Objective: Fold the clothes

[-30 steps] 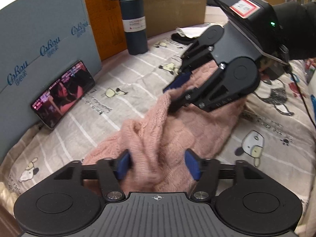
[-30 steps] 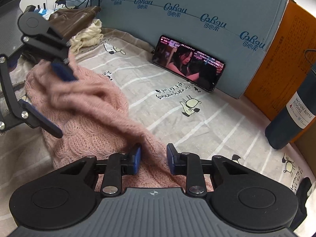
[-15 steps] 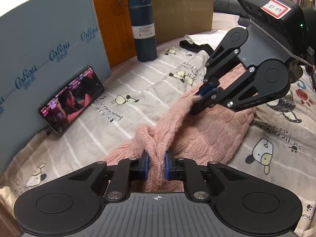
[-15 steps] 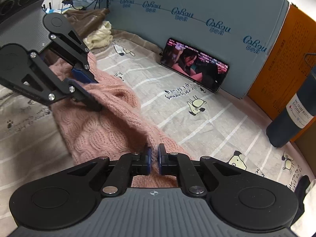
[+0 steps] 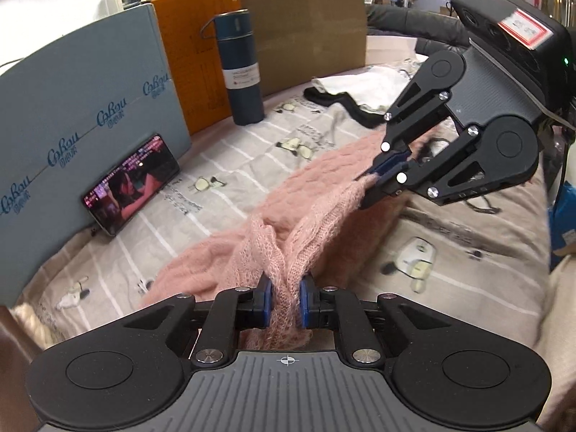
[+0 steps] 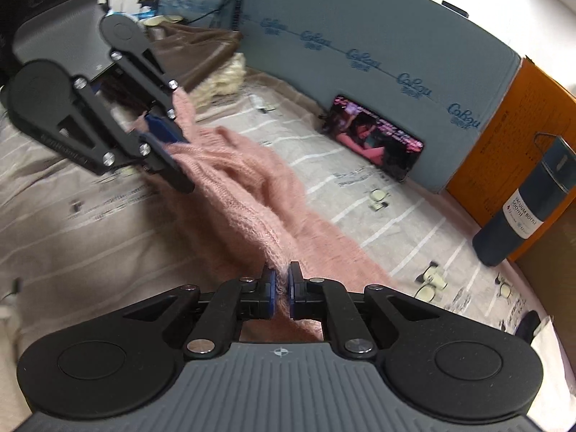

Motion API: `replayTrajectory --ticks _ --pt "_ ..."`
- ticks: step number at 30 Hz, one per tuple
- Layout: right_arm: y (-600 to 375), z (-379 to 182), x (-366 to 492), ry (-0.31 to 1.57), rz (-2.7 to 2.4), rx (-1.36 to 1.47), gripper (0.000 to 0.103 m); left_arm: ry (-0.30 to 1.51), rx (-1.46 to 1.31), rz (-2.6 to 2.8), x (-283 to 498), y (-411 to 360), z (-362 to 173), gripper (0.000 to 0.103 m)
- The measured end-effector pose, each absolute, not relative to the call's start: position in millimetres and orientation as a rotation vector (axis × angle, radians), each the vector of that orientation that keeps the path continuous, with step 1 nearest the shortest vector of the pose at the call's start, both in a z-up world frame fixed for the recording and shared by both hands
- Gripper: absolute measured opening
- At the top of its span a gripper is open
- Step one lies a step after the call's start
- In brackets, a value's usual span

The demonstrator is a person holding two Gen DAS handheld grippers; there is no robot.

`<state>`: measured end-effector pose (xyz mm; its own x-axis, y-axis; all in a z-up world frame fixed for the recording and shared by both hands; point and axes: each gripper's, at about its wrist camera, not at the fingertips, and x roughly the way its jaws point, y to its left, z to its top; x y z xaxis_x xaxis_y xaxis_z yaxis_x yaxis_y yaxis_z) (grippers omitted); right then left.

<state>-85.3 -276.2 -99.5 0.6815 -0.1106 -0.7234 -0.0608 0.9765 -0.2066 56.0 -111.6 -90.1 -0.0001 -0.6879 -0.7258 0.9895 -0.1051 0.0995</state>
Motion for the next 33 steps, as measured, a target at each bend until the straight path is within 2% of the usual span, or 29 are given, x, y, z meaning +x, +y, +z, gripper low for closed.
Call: replayTrajectory --ticks 8,19,20,22,23,24,27,29,33 --pt "-245 -102 -115 0.862 0.041 -0.127 0.006 0.593 0.780 -1.531 38 -82 -93 0.014" --pt "-236 -127 -121 0.958 0.117 0.039 0.006 0.788 0.860 -1.546 23 -61 -124 0.015" --pt "-233 -130 -121 0.969 0.112 0.032 0.006 0.812 0.874 -1.540 23 -61 -128 0.019" --pt "-234 -133 -123 0.987 0.105 0.045 0.008 0.826 0.930 -1.527 22 -60 -130 0.020" --pt "-236 -133 -125 0.994 0.102 0.056 0.008 0.827 0.963 -1.520 22 -59 -130 0.025" --pt "-239 -131 -129 0.984 0.097 0.072 0.014 0.831 0.976 -1.517 24 -57 -128 0.027" --pt "-262 -117 -143 0.925 0.030 0.152 0.043 0.854 0.924 -1.525 43 -51 -108 0.042" --pt "-282 -108 -155 0.880 -0.050 0.206 0.044 0.839 0.817 -1.512 62 -48 -92 0.058" --pt "-346 -100 -185 0.761 -0.403 0.301 0.047 0.792 0.540 -1.361 109 -56 -81 0.063"
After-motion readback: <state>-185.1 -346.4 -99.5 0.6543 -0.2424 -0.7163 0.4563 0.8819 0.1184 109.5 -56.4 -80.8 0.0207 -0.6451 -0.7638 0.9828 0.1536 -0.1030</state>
